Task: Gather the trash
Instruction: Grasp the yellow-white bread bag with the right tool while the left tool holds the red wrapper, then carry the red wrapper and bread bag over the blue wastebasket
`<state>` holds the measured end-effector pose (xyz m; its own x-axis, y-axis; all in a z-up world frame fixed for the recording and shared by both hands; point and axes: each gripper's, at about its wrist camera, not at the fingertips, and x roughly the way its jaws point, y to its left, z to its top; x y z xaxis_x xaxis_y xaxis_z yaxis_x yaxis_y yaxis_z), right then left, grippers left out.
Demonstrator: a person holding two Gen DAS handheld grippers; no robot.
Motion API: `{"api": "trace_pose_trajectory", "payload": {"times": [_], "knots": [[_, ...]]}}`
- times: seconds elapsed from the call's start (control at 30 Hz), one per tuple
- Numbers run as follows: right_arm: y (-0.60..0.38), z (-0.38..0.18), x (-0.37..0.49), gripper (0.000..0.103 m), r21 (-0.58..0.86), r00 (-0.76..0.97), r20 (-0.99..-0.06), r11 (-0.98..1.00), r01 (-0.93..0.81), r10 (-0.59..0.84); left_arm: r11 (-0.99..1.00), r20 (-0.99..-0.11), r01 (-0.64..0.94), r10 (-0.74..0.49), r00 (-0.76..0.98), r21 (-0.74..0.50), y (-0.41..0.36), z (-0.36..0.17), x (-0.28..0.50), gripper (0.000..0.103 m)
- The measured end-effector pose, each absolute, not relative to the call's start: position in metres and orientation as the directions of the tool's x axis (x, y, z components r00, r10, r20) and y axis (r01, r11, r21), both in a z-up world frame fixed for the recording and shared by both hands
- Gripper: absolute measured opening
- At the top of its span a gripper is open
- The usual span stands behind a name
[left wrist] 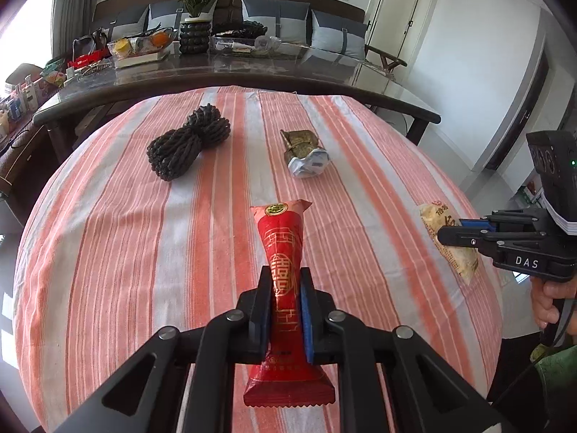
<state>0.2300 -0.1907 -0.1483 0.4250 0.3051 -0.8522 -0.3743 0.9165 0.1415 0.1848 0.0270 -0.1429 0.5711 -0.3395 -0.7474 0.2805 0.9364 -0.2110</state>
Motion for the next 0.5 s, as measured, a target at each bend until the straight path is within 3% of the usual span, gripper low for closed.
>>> {"api": "trace_pose_trajectory", "payload": {"times": [0.5], "knots": [[-0.261, -0.122, 0.188, 0.012, 0.189, 0.487, -0.808, 0.928, -0.319, 0.332, 0.904, -0.724, 0.379, -0.394, 0.566, -0.196, -0.075, -0.119, 0.162, 0.012]]}}
